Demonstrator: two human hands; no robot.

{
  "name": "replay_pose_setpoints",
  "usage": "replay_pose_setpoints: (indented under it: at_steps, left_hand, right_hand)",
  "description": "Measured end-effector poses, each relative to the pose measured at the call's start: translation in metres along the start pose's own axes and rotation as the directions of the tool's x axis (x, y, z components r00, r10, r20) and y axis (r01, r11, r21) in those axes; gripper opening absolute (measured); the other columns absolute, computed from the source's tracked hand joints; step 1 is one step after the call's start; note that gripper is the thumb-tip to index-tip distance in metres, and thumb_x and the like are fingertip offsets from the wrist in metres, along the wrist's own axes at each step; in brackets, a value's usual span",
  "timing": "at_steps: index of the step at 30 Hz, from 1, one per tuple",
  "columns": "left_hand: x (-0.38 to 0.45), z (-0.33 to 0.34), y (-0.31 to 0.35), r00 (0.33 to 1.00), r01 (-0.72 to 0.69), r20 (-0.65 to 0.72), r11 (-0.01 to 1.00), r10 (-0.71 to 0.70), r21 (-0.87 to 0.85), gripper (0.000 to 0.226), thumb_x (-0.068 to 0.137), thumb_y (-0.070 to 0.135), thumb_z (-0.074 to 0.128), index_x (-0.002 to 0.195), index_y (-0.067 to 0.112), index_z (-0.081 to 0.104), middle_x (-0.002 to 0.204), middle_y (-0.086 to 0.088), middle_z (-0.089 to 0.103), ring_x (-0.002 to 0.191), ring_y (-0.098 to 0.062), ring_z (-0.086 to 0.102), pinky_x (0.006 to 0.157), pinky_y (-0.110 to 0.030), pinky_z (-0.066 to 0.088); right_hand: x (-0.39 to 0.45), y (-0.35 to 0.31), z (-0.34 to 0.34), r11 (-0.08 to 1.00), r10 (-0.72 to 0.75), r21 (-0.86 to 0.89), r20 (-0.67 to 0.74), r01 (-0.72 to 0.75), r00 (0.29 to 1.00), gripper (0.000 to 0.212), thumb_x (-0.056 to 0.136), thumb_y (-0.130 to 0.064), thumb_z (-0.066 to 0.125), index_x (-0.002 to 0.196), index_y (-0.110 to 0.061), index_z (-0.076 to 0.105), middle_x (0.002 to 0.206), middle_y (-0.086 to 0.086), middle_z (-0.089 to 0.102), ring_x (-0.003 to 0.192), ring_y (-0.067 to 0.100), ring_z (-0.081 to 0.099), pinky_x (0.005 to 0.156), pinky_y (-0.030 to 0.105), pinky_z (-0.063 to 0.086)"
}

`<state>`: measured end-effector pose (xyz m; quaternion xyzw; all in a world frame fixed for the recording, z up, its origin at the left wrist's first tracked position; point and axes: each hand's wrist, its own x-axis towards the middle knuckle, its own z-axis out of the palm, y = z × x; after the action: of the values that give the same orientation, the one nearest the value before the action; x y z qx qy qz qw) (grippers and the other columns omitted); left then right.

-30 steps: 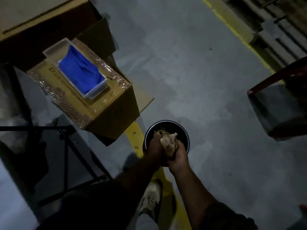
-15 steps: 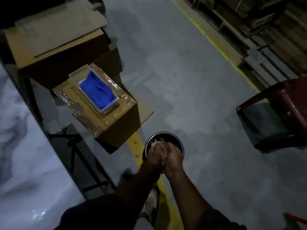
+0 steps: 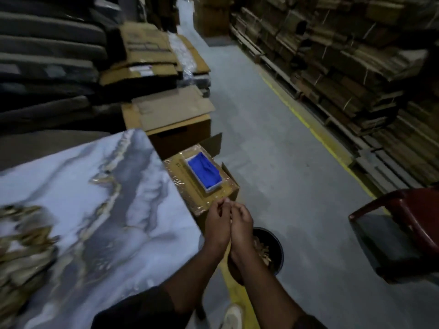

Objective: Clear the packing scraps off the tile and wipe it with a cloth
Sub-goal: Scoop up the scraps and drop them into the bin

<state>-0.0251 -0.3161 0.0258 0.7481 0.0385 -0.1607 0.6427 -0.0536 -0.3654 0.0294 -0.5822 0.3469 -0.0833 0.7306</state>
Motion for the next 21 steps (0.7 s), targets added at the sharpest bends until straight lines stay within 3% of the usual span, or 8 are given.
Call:
replay_pose_setpoints:
  at_steps: [4, 6, 9, 12, 16, 21]
  left_hand:
    - [-0.028, -0.093, 0.012, 0.994, -0.047, -0.102, 0.996, 0.04, -0.072, 0.022, 0.106, 0.031, 0.049, 0.111, 0.016, 0.064, 0.104, 0.0, 0.072, 0.101, -0.016, 0.067, 0.088, -0.027, 0.054]
    - [-0.045, -0.143, 0.008, 0.988, -0.056, -0.15, 0.99, 0.036, -0.127, 0.02, 0.105, 0.031, 0.05, 0.112, 0.02, 0.065, 0.104, 0.004, 0.072, 0.1, -0.011, 0.068, 0.086, -0.021, 0.053]
    - [-0.067, -0.216, -0.004, 0.974, -0.085, -0.22, 0.988, 0.056, -0.126, 0.022, 0.106, 0.031, 0.05, 0.114, 0.017, 0.064, 0.105, 0.0, 0.072, 0.098, -0.013, 0.068, 0.086, -0.029, 0.054]
    - [-0.085, -0.285, -0.016, 0.951, -0.086, -0.304, 0.992, 0.054, -0.092, 0.025, 0.106, 0.033, 0.049, 0.114, 0.014, 0.064, 0.101, -0.003, 0.071, 0.091, -0.012, 0.068, 0.075, -0.024, 0.053]
    - [-0.106, -0.363, -0.033, 0.928, -0.08, -0.372, 0.988, 0.027, -0.129, 0.026, 0.106, 0.031, 0.049, 0.118, 0.012, 0.062, 0.107, -0.006, 0.069, 0.097, -0.017, 0.068, 0.078, -0.026, 0.055]
    - [-0.116, -0.429, -0.047, 0.889, -0.059, -0.457, 0.99, -0.008, -0.132, 0.022, 0.105, 0.029, 0.052, 0.12, 0.015, 0.061, 0.111, -0.004, 0.068, 0.096, -0.015, 0.067, 0.071, -0.021, 0.053]
  right_hand:
    - [-0.058, 0.001, 0.076, 0.994, -0.093, -0.059, 0.005, 0.093, 0.996, 0.014, 0.102, -0.015, 0.056, 0.095, -0.013, 0.068, 0.091, 0.005, 0.073, 0.087, 0.02, 0.07, 0.069, 0.019, 0.052]
    - [-0.089, 0.012, 0.115, 0.991, -0.09, -0.092, 0.058, 0.095, 0.994, 0.016, 0.101, -0.019, 0.057, 0.095, -0.014, 0.07, 0.09, 0.003, 0.076, 0.088, 0.018, 0.073, 0.071, 0.024, 0.055]
    - [-0.13, 0.033, 0.168, 0.981, -0.075, -0.164, 0.154, 0.101, 0.985, 0.018, 0.101, -0.025, 0.056, 0.094, -0.019, 0.071, 0.09, 0.001, 0.077, 0.088, 0.016, 0.073, 0.079, 0.036, 0.059]
    - [-0.166, 0.055, 0.221, 0.971, -0.057, -0.211, 0.246, 0.111, 0.968, 0.019, 0.102, -0.026, 0.055, 0.094, -0.018, 0.07, 0.09, 0.003, 0.075, 0.087, 0.017, 0.072, 0.078, 0.037, 0.059]
    - [-0.206, 0.079, 0.28, 0.963, -0.026, -0.241, 0.351, 0.117, 0.936, 0.018, 0.103, -0.027, 0.056, 0.097, -0.015, 0.068, 0.09, 0.005, 0.074, 0.085, 0.017, 0.072, 0.07, 0.028, 0.061]
    - [-0.233, 0.094, 0.329, 0.951, 0.005, -0.278, 0.454, 0.136, 0.891, 0.014, 0.103, -0.027, 0.057, 0.104, -0.017, 0.067, 0.101, 0.006, 0.073, 0.091, 0.019, 0.072, 0.079, 0.039, 0.063]
